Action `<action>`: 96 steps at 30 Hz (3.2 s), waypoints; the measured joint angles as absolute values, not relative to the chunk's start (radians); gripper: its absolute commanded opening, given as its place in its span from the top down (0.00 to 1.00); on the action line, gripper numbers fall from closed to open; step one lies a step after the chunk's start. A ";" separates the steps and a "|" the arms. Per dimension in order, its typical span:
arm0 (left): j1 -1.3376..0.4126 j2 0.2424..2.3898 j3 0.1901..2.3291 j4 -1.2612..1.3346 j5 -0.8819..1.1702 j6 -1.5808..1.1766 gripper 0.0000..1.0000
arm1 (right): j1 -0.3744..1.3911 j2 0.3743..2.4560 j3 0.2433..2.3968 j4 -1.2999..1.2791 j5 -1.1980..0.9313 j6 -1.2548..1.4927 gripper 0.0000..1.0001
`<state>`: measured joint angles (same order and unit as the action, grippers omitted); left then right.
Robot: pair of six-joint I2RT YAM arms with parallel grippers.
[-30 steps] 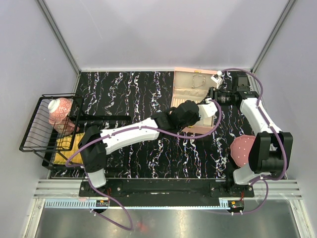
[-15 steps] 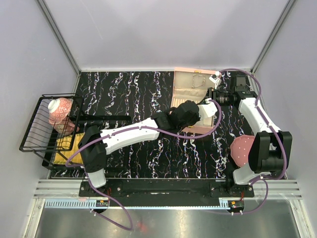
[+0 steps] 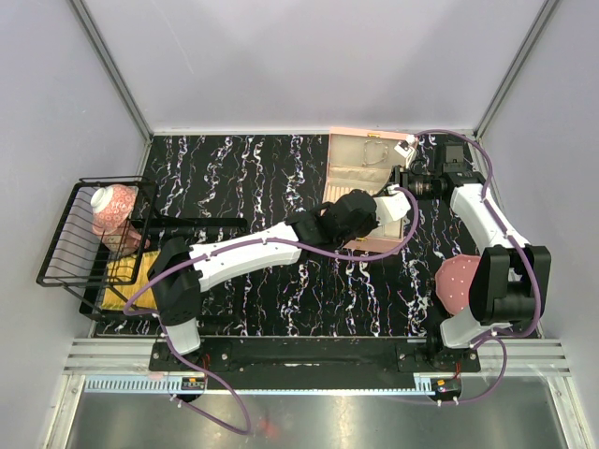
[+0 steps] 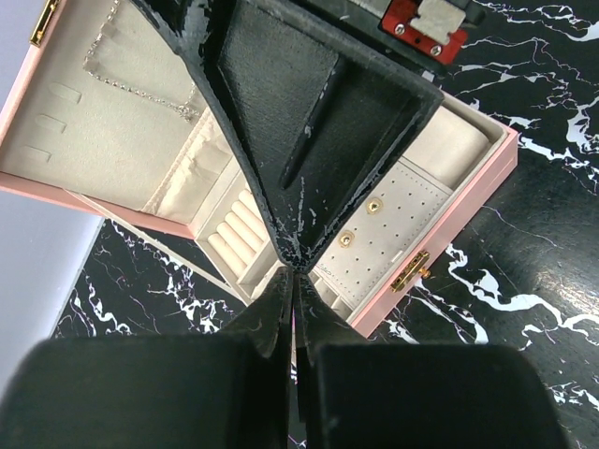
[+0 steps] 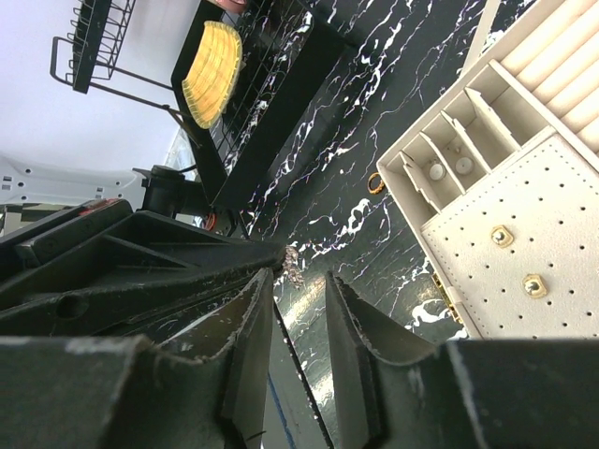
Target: Organize the mixed jewelry
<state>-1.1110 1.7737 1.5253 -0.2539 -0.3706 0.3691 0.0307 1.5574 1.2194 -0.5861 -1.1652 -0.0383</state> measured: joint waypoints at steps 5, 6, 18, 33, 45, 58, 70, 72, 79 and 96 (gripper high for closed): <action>-1.111 1.774 1.525 -0.254 -0.371 0.364 1.00 | 0.031 1.558 1.219 -0.580 -1.177 -0.041 0.66; -1.111 1.774 1.525 -0.254 -0.371 0.364 1.00 | 0.031 1.558 1.219 -0.580 -1.180 -0.044 0.66; -1.111 1.774 1.539 -0.283 -0.371 0.341 1.00 | 0.031 1.578 1.219 -0.572 -1.223 -0.047 0.67; -1.111 1.774 1.559 -0.318 -0.370 0.309 1.00 | 0.030 1.600 1.219 -0.566 -1.282 -0.056 0.68; -1.098 1.774 1.565 -0.324 -0.351 0.278 1.00 | 0.016 1.611 1.219 -0.566 -1.364 -0.056 0.68; -1.089 1.766 1.582 -0.333 -0.340 0.250 1.00 | 0.013 1.616 1.219 -0.567 -1.376 -0.056 0.63; -1.089 1.756 1.583 -0.332 -0.329 0.236 1.00 | 0.013 1.616 1.219 -0.567 -1.370 -0.056 0.66; -1.089 1.756 1.583 -0.332 -0.327 0.235 1.00 | 0.013 1.616 1.219 -0.568 -1.370 -0.056 0.67; -1.089 1.756 1.583 -0.336 -0.322 0.235 1.00 | 0.013 1.616 1.219 -0.569 -1.370 -0.056 0.67; -1.089 1.756 1.589 -0.347 -0.307 0.227 1.00 | 0.013 1.620 1.219 -0.569 -1.370 -0.056 0.74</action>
<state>-1.0885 1.7557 1.5890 -0.3470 -0.3065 0.2268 0.0132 1.6196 1.2190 -0.5694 -1.3705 -0.0555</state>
